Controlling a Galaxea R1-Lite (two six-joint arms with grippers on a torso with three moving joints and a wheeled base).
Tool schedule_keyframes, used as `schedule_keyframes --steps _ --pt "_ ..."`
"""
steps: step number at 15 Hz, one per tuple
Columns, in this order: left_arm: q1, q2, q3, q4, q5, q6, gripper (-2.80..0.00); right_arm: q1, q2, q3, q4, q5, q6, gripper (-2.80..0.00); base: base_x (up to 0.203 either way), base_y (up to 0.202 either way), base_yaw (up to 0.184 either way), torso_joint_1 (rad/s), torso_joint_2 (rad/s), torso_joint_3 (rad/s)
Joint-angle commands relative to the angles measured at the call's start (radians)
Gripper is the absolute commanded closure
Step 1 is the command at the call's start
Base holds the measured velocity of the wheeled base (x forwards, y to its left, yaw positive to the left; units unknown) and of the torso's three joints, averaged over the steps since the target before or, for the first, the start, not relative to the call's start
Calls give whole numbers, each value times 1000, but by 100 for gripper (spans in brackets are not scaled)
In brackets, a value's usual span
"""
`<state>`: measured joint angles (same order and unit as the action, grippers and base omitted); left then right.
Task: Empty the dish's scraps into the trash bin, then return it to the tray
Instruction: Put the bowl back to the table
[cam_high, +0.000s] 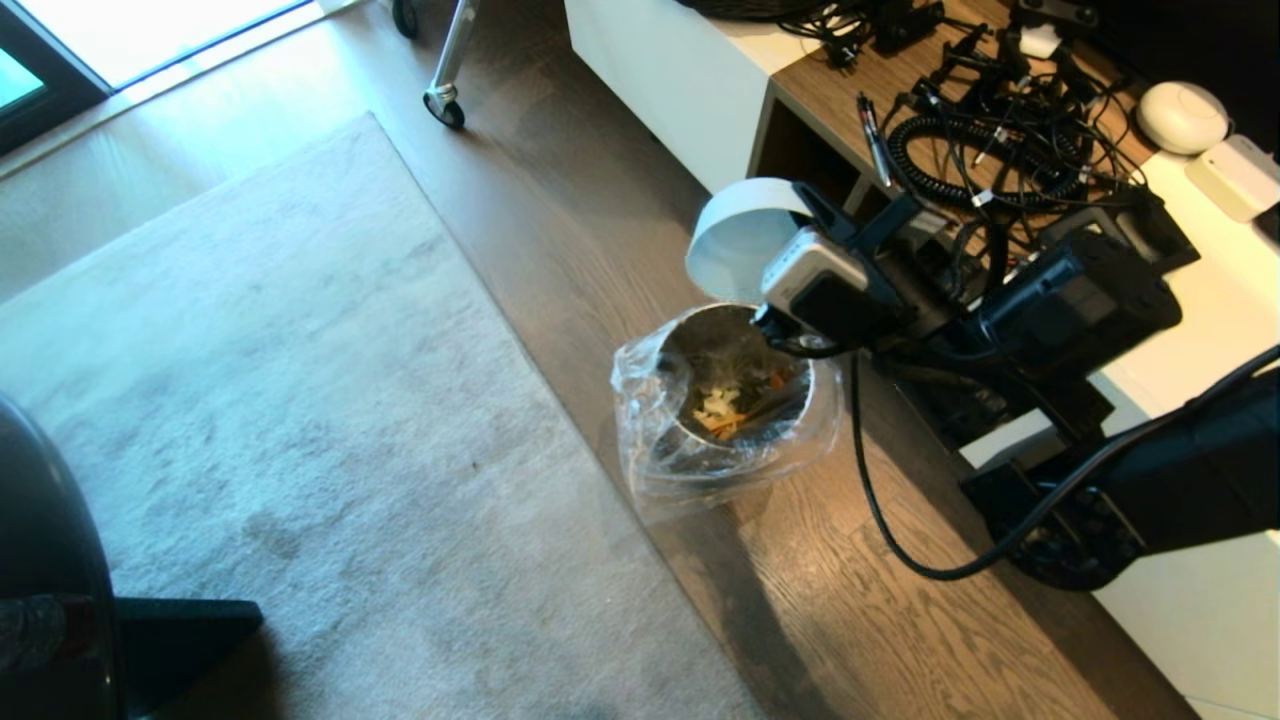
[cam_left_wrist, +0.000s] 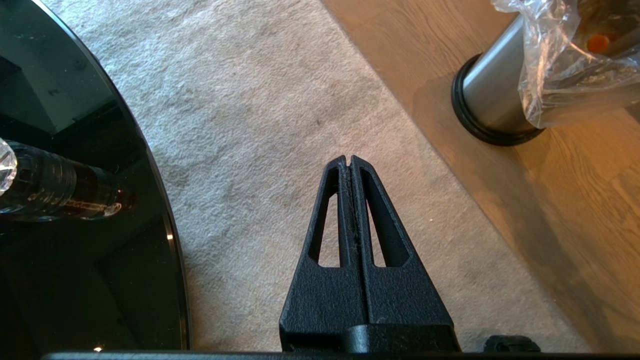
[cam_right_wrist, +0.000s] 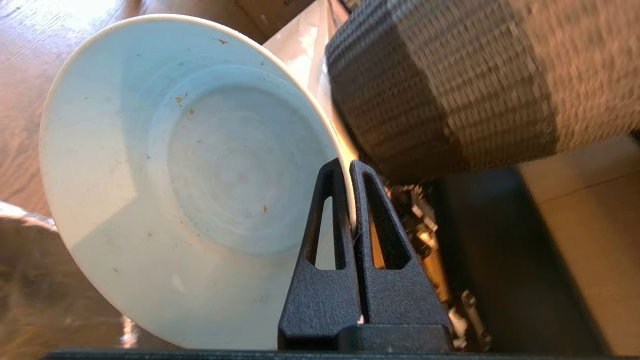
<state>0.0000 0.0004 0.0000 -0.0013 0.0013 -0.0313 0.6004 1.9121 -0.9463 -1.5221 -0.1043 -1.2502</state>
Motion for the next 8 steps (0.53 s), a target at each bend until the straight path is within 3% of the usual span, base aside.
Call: schedule_keyframes --steps 1,4,8 --pt "0 0 0 0 0 -1 0 -3 -7 25 -32 -33 17 0 0 0 0 0 0 0" --pt "1 0 0 0 0 -1 0 -48 -70 135 24 -138 89 0 0 0 0 0 0 0" --pt "0 0 0 0 0 -1 0 -174 -216 298 157 -240 278 0 0 0 0 0 0 0"
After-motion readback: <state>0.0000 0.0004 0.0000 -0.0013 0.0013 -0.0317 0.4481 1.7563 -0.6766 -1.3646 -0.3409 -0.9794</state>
